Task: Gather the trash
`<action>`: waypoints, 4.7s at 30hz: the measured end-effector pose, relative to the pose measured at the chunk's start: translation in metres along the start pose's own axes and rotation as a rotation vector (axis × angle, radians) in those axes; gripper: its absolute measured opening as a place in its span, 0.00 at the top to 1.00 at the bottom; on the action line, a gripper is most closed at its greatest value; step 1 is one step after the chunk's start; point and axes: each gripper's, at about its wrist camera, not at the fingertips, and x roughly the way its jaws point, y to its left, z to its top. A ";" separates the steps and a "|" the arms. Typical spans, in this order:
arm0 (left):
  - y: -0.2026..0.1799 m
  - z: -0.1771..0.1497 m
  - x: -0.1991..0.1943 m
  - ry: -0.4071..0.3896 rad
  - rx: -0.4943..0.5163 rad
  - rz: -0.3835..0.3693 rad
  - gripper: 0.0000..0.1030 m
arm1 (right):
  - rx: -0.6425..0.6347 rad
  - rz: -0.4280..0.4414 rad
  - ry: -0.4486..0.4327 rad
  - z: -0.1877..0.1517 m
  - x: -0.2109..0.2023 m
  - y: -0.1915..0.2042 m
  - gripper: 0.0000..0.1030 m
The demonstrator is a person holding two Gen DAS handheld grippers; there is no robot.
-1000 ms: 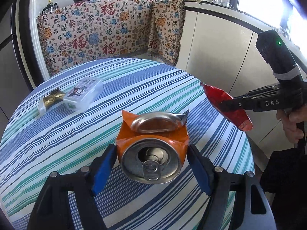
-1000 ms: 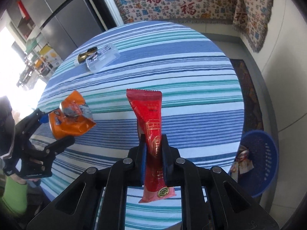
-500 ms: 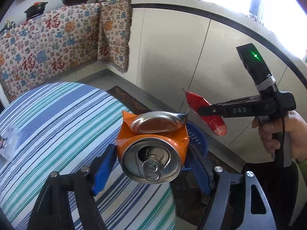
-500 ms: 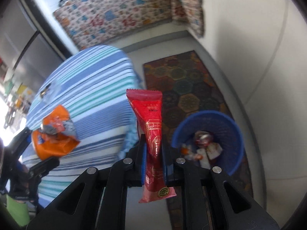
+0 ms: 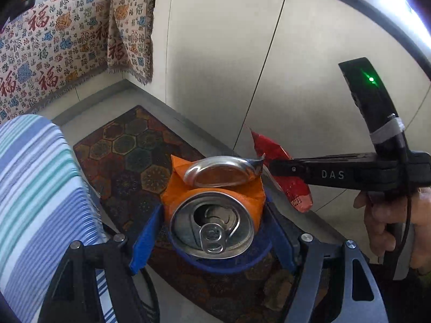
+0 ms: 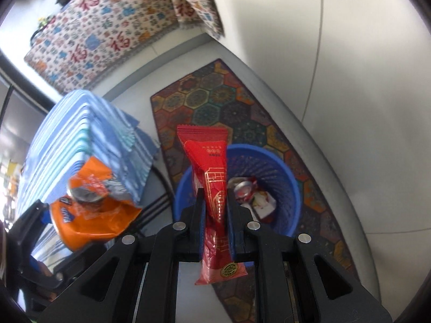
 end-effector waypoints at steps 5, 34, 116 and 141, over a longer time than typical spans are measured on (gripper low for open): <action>-0.006 0.005 0.034 0.026 -0.011 0.007 0.26 | 0.029 0.012 0.022 0.008 0.012 -0.022 0.88; 0.030 -0.050 -0.112 -0.106 -0.015 0.128 0.22 | -0.123 -0.108 -0.241 -0.011 -0.042 0.029 0.15; 0.383 -0.230 -0.279 -0.110 -0.562 0.624 0.56 | -0.221 0.016 0.002 -0.025 0.130 0.539 0.02; 0.319 -0.204 -0.236 -0.066 -0.495 0.594 0.20 | -0.595 0.071 -0.121 -0.091 0.061 0.357 0.03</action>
